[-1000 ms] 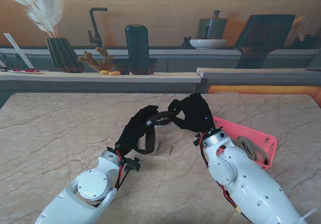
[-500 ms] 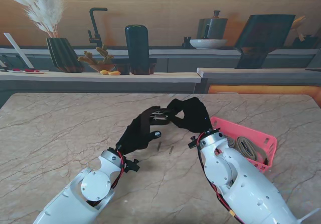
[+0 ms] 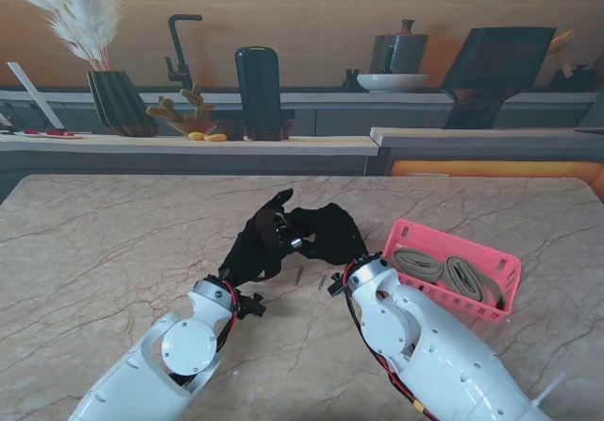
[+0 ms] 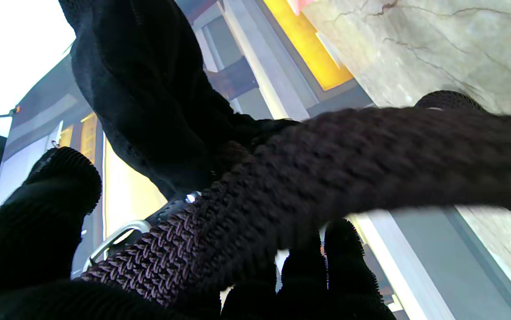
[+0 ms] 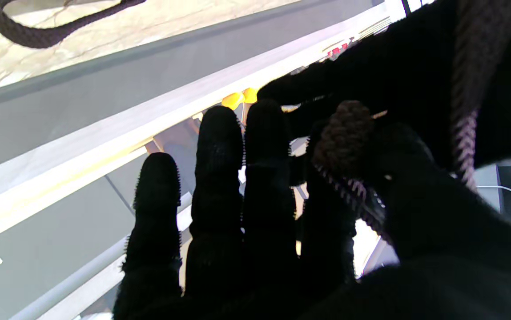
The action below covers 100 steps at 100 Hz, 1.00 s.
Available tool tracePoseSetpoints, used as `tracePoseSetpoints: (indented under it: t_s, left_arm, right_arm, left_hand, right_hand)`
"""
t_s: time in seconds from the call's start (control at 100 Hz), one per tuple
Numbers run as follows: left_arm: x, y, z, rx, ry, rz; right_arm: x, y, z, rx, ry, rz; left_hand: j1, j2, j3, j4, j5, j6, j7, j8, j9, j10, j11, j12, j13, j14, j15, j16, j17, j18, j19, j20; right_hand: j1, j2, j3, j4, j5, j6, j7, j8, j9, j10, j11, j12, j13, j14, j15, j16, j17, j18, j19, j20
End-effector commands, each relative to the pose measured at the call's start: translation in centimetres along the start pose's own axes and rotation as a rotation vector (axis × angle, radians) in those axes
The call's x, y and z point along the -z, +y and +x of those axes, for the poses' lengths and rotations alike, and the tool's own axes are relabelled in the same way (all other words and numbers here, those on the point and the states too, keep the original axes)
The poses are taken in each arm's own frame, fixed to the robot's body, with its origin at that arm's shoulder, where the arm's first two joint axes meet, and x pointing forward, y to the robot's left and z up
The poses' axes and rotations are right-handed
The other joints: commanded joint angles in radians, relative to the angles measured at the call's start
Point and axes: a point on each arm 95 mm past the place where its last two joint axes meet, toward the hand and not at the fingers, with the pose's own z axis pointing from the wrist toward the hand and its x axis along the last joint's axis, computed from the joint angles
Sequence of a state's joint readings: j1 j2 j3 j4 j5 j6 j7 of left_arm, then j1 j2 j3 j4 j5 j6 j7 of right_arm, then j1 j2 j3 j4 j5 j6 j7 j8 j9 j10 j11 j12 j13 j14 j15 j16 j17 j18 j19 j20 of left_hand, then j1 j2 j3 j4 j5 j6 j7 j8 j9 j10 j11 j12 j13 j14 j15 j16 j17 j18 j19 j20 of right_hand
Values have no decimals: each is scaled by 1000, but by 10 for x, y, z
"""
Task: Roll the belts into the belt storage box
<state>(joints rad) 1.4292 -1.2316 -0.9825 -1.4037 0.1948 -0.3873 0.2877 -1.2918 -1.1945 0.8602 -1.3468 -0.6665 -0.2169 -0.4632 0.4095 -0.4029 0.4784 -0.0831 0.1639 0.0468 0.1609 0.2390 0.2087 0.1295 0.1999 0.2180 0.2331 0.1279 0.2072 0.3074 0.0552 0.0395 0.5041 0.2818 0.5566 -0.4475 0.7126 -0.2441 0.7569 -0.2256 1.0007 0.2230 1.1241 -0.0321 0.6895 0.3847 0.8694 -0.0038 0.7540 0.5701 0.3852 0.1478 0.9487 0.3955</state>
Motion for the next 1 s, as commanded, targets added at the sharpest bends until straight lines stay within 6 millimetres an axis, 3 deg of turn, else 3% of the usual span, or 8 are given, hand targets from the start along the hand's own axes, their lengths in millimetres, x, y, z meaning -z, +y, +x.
tracePoseSetpoints:
  t_s: [0.0, 0.24, 0.32, 0.47, 0.67, 0.79, 0.84, 0.99]
  left_arm:
    - [0, 5, 2, 16, 0, 5]
    - [-2, 9, 0, 13, -48, 7]
    - [-2, 11, 0, 36, -75, 18]
    - [-2, 13, 0, 111, -115, 47]
    - [-2, 13, 2, 143, -113, 75]
    - [-1, 14, 2, 142, -106, 68]
    - [-1, 14, 3, 145, -105, 68]
    - [-1, 15, 4, 171, -120, 73]
  right_arm:
    - [-5, -5, 8, -19, 10, 0]
    - [-9, -10, 16, -25, 46, -11]
    - [-7, -9, 19, -32, 57, -23]
    - [-3, -9, 23, -31, 76, -29]
    - [-2, -11, 21, 18, 106, -11]
    - [-5, -14, 21, 33, 107, -3]
    - [-6, -14, 21, 49, 102, -2]
    - [-6, -14, 18, 68, 56, 8]
  left_hand:
    - [14, 33, -27, 0, -27, -28, -57, 15, -24, -25, -7, 10, -20, -16, 9, 13, -14, -28, 7, -2]
    - [174, 118, -112, 27, -27, -19, -61, 93, -10, -16, 56, 51, 6, -10, 40, 37, 1, -30, 56, 19]
    - [322, 249, -285, 52, -28, -10, -46, 118, 8, -21, 84, 63, 25, -15, 65, 44, 10, -32, 95, 33]
    - [530, 430, -408, 60, -19, -17, 106, 154, 85, -34, 132, 89, 79, -25, 111, 54, 45, -24, 152, 57]
    - [635, 458, -476, 50, -14, -11, 301, 176, 168, -27, 171, 108, 141, -10, 162, 69, 81, 6, 202, 79]
    - [671, 426, -445, 58, -5, 6, 400, 192, 232, -12, 191, 118, 195, 15, 194, 78, 123, 32, 226, 88]
    - [552, 362, -196, 61, 18, 17, 437, 174, 266, -5, 200, 122, 221, 27, 212, 80, 143, 47, 241, 93]
    - [520, 309, 32, 84, 90, 46, 499, 207, 393, 19, 245, 140, 327, 75, 289, 109, 225, 107, 306, 115]
  right_hand:
    - [50, 32, 89, -4, 71, -93, 49, 28, 13, 30, 20, 15, 30, -8, 27, 16, 4, 11, 21, 20]
    - [55, 34, 86, -3, 69, -87, 46, 33, 9, 34, 32, 18, 31, -4, 46, 27, 8, 9, 38, 31]
    - [54, 25, 87, -3, 73, -83, 48, 33, 15, 36, 38, 19, 36, -4, 54, 31, 9, 9, 43, 34]
    - [50, 11, 99, -3, 84, -67, 49, 28, 24, 45, 45, 16, 41, 4, 65, 36, 9, 10, 49, 36]
    - [50, -59, 133, 3, 105, -61, 56, 28, 36, 57, 61, 18, 53, 15, 83, 43, 13, 20, 57, 39]
    - [34, -116, 181, 4, 116, -59, 67, 28, 44, 65, 78, 23, 60, 23, 100, 50, 22, 21, 70, 42]
    - [23, -144, 199, 10, 120, -52, 75, 31, 46, 71, 92, 29, 65, 30, 112, 55, 27, 25, 80, 43]
    - [-8, -229, 263, 49, 66, -24, 88, 81, 1, 89, 139, 59, 43, 47, 137, 64, 24, 33, 102, 37]
